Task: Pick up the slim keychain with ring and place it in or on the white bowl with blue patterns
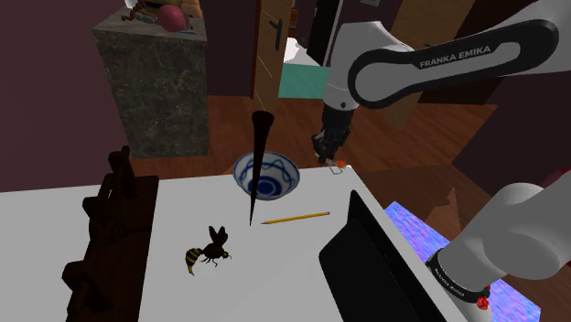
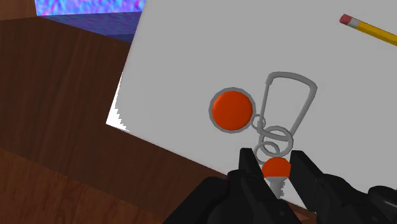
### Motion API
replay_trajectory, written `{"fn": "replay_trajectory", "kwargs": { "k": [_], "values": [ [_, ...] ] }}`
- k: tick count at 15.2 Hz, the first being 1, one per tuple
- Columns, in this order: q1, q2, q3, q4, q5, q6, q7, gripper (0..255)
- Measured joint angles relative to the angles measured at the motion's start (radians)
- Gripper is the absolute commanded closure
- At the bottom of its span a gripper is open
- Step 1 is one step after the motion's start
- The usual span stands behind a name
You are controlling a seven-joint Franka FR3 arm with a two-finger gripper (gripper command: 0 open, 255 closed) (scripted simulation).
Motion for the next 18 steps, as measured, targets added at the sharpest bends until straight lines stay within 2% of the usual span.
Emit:
{"fn": "replay_trajectory", "kwargs": {
  "k": [13, 18],
  "values": [
    [0.0, -0.05, -0.008, 0.126, 0.004, -0.175, -0.005, 255],
    [0.029, 0.041, 0.052, 0.238, 0.007, -0.197, 0.086, 255]
  ]
}}
